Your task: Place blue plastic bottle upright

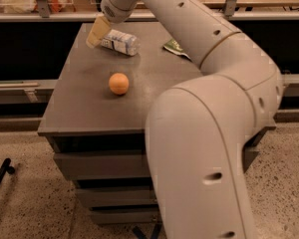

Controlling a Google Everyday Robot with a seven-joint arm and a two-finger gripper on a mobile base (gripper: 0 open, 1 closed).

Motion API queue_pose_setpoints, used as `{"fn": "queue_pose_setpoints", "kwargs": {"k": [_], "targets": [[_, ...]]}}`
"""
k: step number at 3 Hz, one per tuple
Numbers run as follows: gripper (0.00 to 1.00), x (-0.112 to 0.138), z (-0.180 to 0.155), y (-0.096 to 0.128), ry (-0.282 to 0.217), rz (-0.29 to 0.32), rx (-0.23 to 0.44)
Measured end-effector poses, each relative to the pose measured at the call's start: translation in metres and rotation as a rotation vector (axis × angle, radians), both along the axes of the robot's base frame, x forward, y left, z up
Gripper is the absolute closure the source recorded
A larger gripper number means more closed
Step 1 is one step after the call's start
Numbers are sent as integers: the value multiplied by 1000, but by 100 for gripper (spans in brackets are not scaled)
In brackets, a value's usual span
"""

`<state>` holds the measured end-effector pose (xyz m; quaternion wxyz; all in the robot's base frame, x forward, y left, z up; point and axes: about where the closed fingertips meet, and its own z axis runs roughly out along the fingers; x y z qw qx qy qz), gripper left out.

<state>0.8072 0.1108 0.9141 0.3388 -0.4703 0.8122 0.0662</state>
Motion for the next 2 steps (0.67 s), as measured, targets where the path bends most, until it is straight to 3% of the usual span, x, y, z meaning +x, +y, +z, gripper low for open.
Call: {"fn": "queue_pose_setpoints", "kwargs": {"k": [2], "targets": [[0, 32, -24, 8, 47, -25, -72]]}}
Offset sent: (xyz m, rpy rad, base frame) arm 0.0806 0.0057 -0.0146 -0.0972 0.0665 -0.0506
